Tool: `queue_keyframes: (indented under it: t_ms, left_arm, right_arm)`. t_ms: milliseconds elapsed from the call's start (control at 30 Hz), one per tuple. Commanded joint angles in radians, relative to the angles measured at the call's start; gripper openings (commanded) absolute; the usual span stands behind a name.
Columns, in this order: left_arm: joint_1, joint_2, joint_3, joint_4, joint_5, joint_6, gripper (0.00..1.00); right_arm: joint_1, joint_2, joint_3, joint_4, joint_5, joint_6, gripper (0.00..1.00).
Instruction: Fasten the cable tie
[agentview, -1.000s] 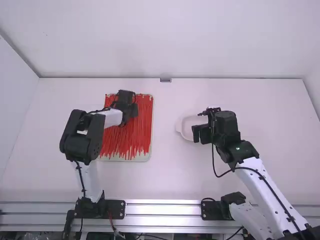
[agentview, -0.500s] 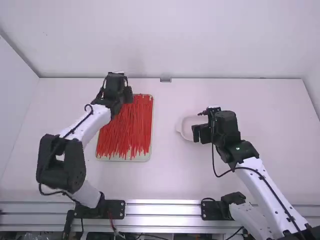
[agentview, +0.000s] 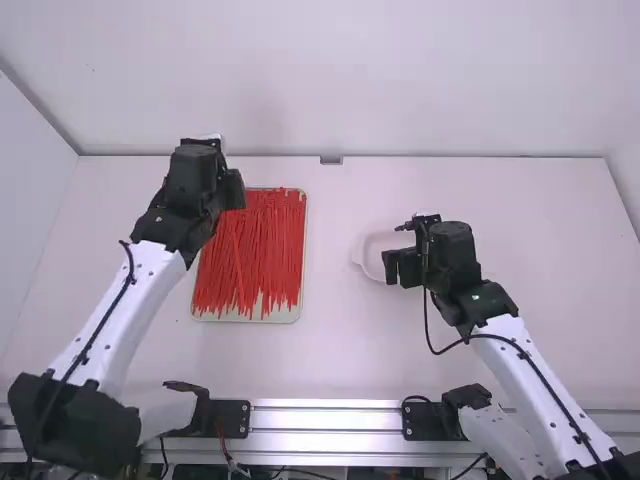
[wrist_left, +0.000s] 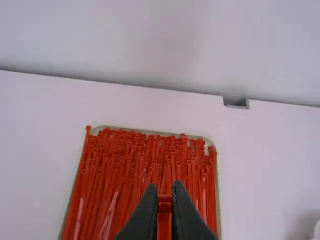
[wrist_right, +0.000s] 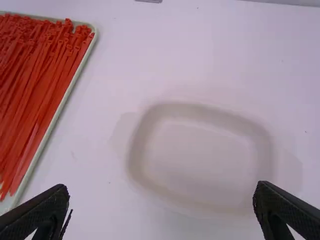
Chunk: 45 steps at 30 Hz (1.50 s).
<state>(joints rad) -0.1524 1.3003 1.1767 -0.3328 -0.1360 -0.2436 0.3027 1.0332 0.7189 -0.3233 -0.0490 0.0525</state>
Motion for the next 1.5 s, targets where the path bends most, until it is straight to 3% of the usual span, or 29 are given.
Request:
queue_keyframes:
  t_ms: [0, 167, 500, 867, 1133, 1300, 1467]
  left_arm:
    - [0.001, -0.06, -0.026, -0.005, -0.011, -0.007, 0.02]
    - [-0.005, -0.116, -0.099, 0.017, 0.018, -0.03, 0.02]
    - [-0.006, -0.196, -0.329, 0.293, 0.242, -0.03, 0.02]
    - [-0.013, -0.196, -0.397, 0.515, 0.43, -0.059, 0.02]
    - [-0.023, -0.195, -0.397, 0.657, 0.529, -0.127, 0.02]
    - [-0.102, -0.187, -0.397, 0.74, 0.529, -0.134, 0.02]
    - [-0.206, -0.176, -0.397, 0.798, 0.405, -0.134, 0.02]
  right_arm:
    - [0.006, 0.006, 0.034, 0.007, -0.007, 0.003, 0.99]
    - [0.006, 0.006, 0.034, 0.019, -0.043, 0.003, 0.99]
    - [0.005, 0.006, 0.034, 0.169, -0.351, -0.005, 0.98]
    - [0.028, 0.007, 0.034, 0.347, -0.46, 0.142, 0.99]
    - [0.18, 0.023, 0.034, 0.497, -0.431, 0.161, 0.99]
    - [0.256, 0.094, 0.034, 0.603, -0.332, 0.214, 0.99]
    - [0.287, 0.208, 0.034, 0.749, -0.317, 0.275, 0.98]
